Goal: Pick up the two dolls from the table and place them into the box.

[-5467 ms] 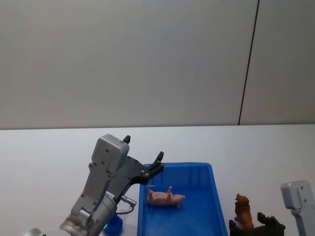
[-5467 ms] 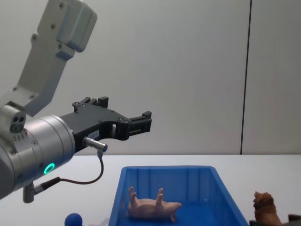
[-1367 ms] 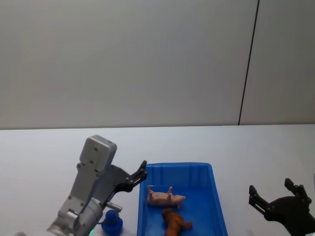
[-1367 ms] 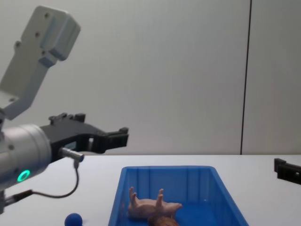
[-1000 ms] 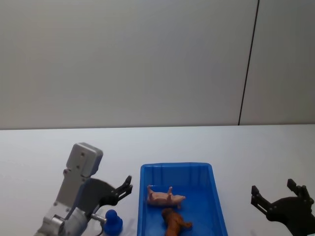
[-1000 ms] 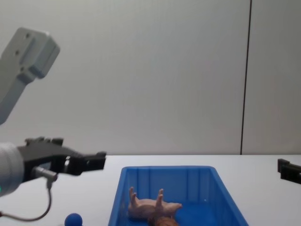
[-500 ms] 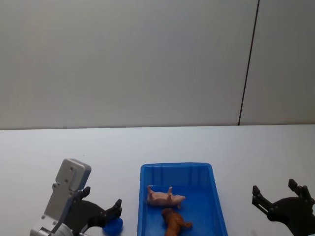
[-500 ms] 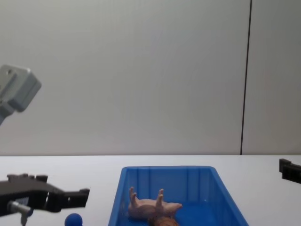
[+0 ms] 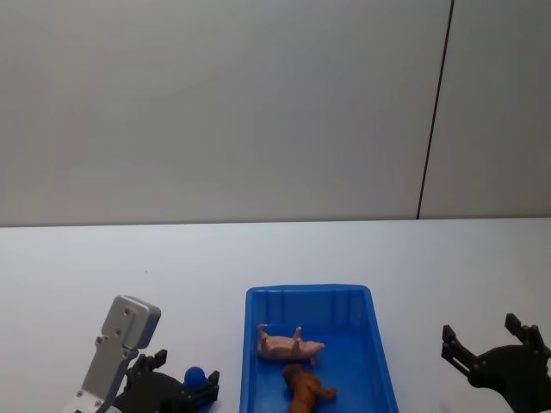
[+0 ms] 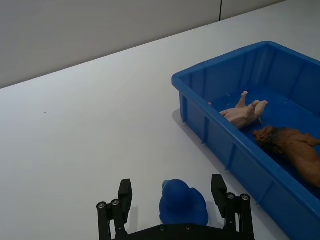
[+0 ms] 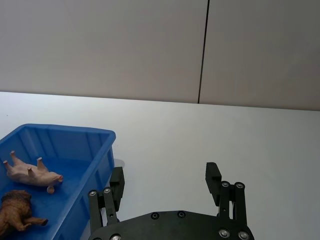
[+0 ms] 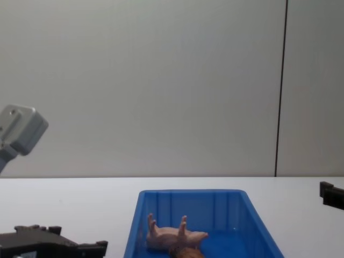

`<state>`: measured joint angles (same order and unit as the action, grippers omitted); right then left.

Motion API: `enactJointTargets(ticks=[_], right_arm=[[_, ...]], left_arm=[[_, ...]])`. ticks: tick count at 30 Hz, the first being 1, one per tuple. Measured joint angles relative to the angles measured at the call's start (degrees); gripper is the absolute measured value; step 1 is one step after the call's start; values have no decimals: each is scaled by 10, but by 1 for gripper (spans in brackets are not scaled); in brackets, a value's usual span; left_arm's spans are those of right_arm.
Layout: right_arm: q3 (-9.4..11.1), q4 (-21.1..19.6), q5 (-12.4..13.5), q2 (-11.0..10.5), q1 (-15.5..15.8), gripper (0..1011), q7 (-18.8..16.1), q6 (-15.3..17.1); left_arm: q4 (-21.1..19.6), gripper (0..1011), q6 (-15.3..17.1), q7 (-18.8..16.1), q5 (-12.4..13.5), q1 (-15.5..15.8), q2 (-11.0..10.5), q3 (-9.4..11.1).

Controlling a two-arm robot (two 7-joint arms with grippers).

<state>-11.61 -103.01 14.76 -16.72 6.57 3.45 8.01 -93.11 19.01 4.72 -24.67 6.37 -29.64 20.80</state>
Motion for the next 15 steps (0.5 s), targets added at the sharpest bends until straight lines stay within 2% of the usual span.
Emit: enactJointTargets(ticks=[2, 6, 10, 11, 15], right_arm=[[0, 0, 0, 0, 0, 1001, 0, 0], [0, 0, 0, 0, 0, 1001, 0, 0], [0, 0, 0, 0, 0, 1001, 0, 0], [0, 0, 0, 0, 0, 1001, 0, 0], [0, 0, 0, 0, 0, 1001, 0, 0]], left_arm=[[6, 1001, -1, 5, 0, 2, 3, 1], [18, 933, -4, 14, 3, 7, 8, 3], [28, 839, -6, 20, 7, 10, 12, 5], [32, 782, -7, 22, 8, 11, 14, 5], [39, 673, -8, 25, 12, 13, 16, 6]])
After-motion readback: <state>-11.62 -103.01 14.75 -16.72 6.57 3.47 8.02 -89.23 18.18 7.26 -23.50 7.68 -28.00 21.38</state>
